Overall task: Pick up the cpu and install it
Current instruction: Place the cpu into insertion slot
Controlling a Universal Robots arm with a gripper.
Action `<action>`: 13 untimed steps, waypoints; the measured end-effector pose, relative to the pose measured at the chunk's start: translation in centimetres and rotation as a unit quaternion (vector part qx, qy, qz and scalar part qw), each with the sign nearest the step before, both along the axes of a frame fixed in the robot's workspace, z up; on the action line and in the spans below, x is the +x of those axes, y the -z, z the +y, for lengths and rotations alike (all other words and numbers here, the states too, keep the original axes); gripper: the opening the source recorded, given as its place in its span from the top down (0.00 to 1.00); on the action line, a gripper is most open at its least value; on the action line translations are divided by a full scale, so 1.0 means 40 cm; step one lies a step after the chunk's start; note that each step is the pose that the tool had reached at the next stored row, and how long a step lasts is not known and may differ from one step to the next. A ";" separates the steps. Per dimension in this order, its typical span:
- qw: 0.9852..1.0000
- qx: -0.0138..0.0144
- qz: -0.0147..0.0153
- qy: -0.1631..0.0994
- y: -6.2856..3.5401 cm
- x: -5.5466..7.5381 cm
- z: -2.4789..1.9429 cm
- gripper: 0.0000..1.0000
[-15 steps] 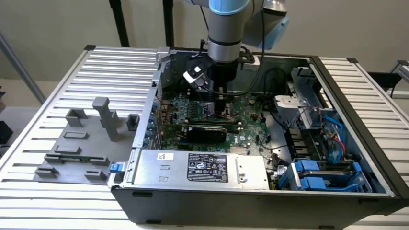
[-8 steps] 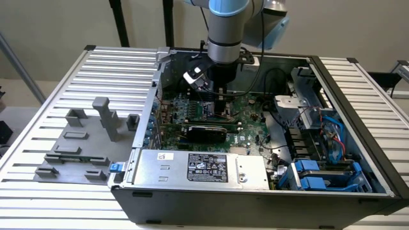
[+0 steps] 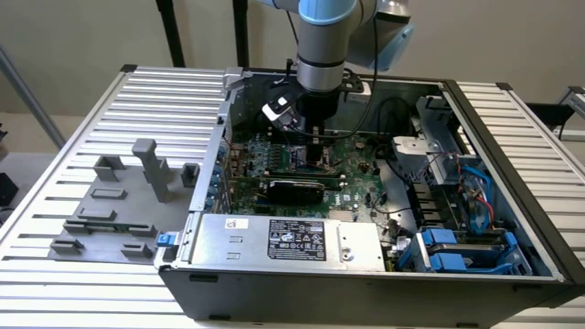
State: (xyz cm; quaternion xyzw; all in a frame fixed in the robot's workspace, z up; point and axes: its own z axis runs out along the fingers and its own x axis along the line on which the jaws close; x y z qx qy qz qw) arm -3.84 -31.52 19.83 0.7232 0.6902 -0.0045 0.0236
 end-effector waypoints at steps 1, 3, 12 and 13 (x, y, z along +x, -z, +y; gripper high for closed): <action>1.000 0.001 0.000 0.000 0.000 0.000 0.000 0.45; 1.000 0.002 0.000 0.000 0.001 0.000 0.000 0.45; 1.000 0.006 0.000 0.000 0.003 0.000 0.000 0.45; 1.000 0.006 0.000 0.000 0.003 0.000 0.000 0.45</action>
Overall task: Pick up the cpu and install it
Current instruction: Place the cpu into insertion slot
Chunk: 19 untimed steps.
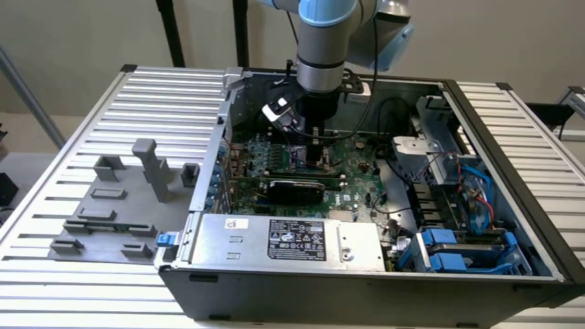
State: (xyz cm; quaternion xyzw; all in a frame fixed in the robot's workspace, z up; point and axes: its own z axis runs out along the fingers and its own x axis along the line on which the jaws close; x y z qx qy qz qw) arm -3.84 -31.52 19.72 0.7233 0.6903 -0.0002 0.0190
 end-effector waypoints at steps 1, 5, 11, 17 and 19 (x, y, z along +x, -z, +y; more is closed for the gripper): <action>1.000 0.000 0.000 0.000 0.000 0.000 0.000 0.45; 1.000 0.000 0.000 0.000 0.001 0.000 0.000 0.45; 1.000 0.000 0.000 0.000 0.001 0.000 0.000 0.45; 1.000 0.000 0.000 0.000 0.002 0.000 0.000 0.45; 1.000 0.000 0.000 0.000 0.002 0.000 0.000 0.44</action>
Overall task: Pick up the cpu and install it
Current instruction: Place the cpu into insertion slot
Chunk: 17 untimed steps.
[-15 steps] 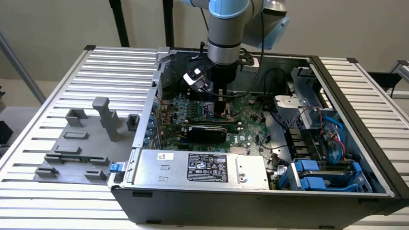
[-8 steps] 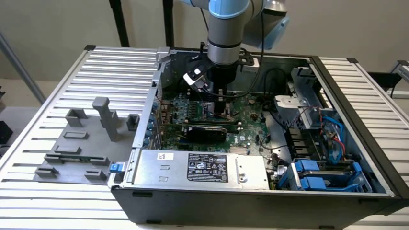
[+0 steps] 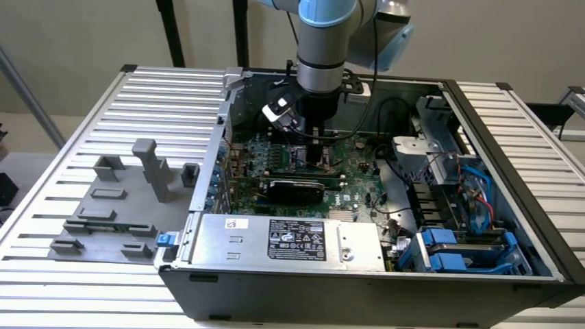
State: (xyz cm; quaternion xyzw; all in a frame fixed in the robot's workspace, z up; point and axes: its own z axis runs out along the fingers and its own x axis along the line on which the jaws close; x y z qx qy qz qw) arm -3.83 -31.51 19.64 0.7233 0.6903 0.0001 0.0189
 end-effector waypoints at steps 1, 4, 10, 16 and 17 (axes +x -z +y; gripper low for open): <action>1.000 0.000 0.000 0.000 0.000 0.000 0.000 0.37; 1.000 0.000 0.000 0.000 0.000 0.000 0.000 0.37; 1.000 0.000 0.000 0.000 -0.002 0.000 0.000 0.37; 1.000 0.000 0.003 0.000 -0.025 0.000 -0.002 0.37; 1.000 0.000 0.003 0.000 -0.029 0.000 -0.003 0.37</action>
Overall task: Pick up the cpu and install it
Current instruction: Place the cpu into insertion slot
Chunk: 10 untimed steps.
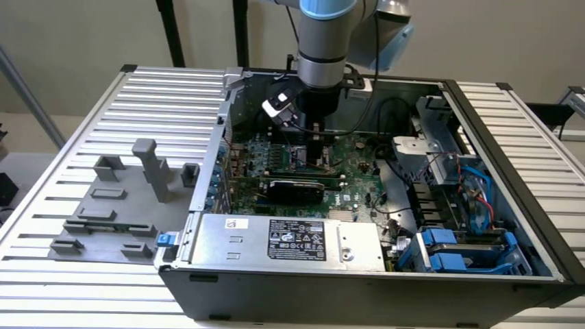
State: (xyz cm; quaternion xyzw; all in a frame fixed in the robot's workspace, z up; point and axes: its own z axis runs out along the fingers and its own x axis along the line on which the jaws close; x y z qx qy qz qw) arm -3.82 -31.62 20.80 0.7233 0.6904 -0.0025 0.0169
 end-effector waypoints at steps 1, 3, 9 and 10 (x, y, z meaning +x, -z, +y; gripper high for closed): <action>1.000 0.000 0.000 0.000 -0.003 0.000 -0.001 0.37; 1.000 0.000 0.000 0.000 -0.008 0.000 -0.002 0.46; 1.000 0.000 0.000 0.000 -0.009 0.000 -0.002 0.70; 1.000 0.000 0.000 0.000 -0.009 0.000 -0.002 0.76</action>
